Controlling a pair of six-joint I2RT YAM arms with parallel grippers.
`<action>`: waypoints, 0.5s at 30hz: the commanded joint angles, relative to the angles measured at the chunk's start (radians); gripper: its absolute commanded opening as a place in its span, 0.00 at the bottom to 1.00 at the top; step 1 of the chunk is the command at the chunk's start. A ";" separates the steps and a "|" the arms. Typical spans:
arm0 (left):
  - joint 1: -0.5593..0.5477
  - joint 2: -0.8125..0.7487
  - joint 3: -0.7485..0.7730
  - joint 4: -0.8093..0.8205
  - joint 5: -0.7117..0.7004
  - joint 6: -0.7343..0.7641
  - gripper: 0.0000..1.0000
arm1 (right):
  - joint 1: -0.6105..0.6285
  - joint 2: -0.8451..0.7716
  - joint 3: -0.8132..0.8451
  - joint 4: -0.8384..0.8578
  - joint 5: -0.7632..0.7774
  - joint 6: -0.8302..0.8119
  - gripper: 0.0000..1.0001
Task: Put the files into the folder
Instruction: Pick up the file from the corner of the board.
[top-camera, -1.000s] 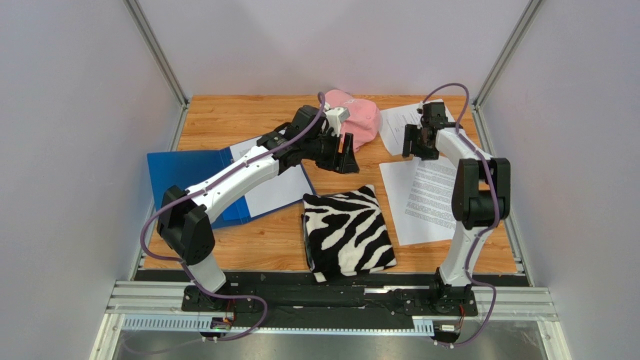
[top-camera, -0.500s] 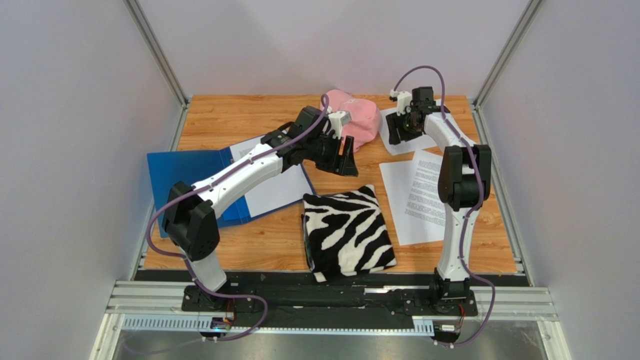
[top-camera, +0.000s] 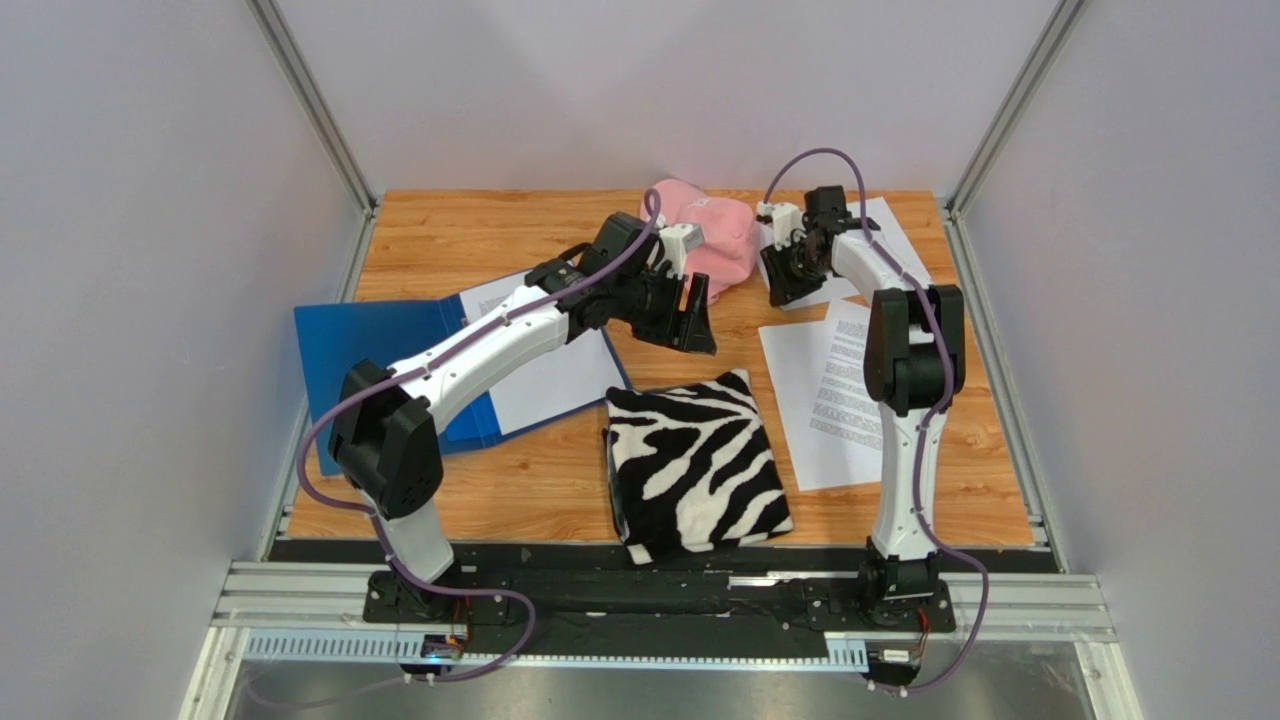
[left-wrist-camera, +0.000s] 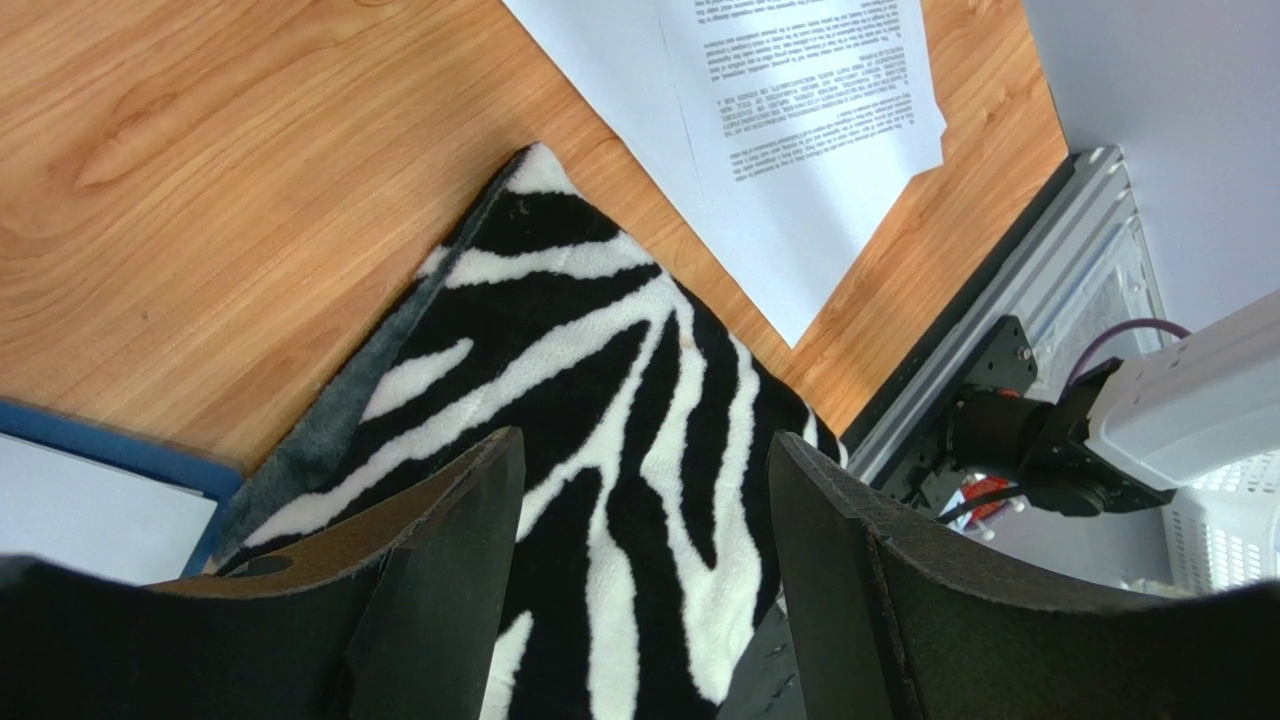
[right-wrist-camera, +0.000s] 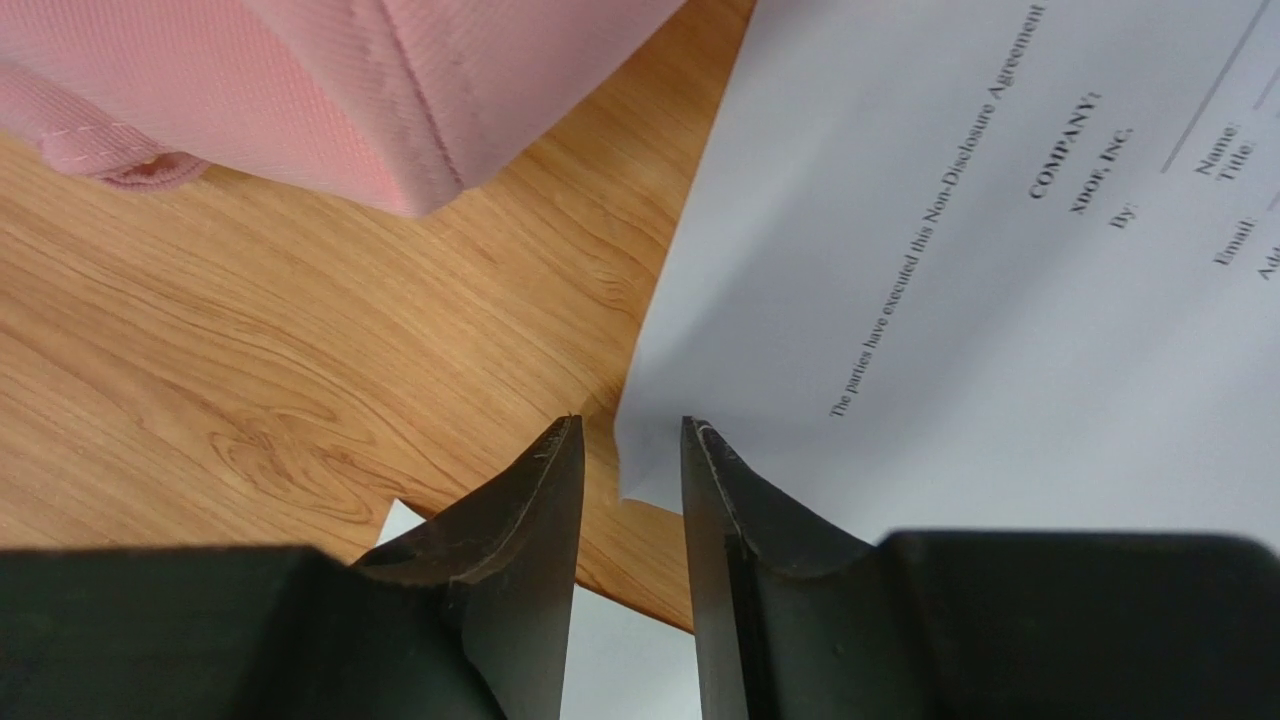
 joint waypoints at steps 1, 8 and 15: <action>-0.003 -0.002 0.033 0.003 0.011 0.012 0.69 | 0.017 -0.013 0.009 0.006 0.032 -0.015 0.35; -0.003 -0.011 0.024 0.006 0.008 0.008 0.70 | 0.027 -0.012 0.029 -0.032 0.087 -0.019 0.32; -0.003 -0.014 0.023 0.004 0.012 0.009 0.70 | 0.031 0.008 0.024 -0.062 0.127 -0.032 0.32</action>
